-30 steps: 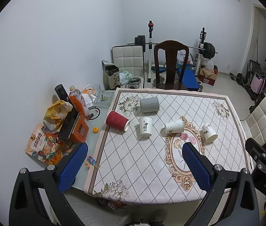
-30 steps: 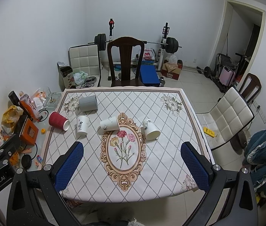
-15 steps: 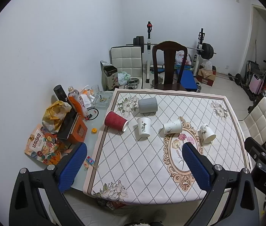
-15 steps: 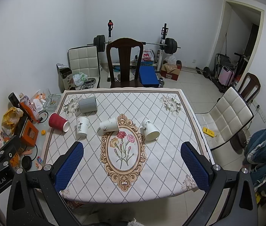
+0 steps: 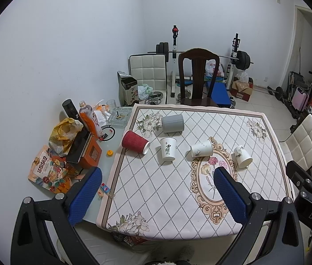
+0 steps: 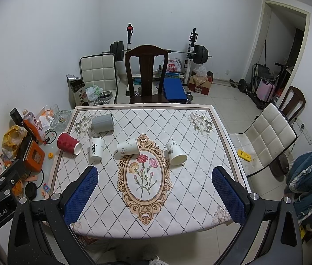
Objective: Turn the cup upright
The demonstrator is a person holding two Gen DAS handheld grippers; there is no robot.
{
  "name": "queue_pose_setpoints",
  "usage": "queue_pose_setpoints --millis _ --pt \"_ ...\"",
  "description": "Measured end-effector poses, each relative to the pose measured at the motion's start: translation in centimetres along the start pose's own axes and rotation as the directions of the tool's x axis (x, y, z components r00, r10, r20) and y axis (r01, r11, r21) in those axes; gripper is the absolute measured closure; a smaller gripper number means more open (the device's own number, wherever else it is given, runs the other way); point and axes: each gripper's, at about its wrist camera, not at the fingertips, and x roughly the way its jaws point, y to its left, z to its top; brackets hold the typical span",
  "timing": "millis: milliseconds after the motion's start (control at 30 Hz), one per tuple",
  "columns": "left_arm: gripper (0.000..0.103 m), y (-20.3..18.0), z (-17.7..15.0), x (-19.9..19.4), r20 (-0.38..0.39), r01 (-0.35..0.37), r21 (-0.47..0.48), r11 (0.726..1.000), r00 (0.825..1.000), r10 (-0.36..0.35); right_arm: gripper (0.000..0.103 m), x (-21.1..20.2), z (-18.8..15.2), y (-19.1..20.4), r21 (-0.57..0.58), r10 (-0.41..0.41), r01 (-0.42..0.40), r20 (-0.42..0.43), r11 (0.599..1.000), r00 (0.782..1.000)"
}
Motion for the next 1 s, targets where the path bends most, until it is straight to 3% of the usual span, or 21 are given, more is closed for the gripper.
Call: queue_pose_setpoints --millis 767,867,1000 --pt "0.0 -0.4 0.5 0.7 -0.007 -0.009 -0.026 1.0 1.0 0.009 0.0 0.5 0.3 0.4 0.003 0.009 -0.009 -0.011 1.0 1.0" --pt "0.0 -0.5 0.6 2.4 -0.034 -0.031 -0.055 0.998 0.999 0.029 0.0 2.4 0.2 0.4 -0.005 0.011 -0.012 -0.049 1.0 0.999" --pt "0.0 -0.6 -0.4 5.8 -0.104 -0.085 -0.073 0.994 0.992 0.077 0.0 8.1 -0.6 0.6 -0.033 0.024 -0.029 -0.152 0.999 0.988"
